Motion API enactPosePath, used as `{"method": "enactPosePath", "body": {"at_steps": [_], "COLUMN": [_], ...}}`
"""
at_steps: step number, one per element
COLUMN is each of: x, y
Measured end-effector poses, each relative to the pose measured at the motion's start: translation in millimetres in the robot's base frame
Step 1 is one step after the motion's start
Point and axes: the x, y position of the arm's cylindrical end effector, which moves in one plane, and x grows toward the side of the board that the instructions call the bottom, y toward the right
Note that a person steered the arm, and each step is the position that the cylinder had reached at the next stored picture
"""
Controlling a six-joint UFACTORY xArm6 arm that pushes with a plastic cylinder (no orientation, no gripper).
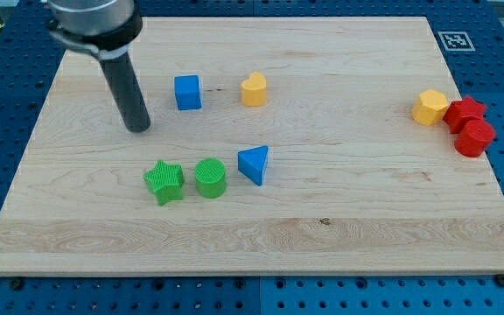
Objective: Push yellow heart into blue cube
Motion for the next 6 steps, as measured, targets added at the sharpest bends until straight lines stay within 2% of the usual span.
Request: {"method": "enactPosePath", "body": {"at_steps": [1, 3, 6], "x": [-16.0, -21.9, -141.2], "y": [6.0, 28.9, 28.6]}}
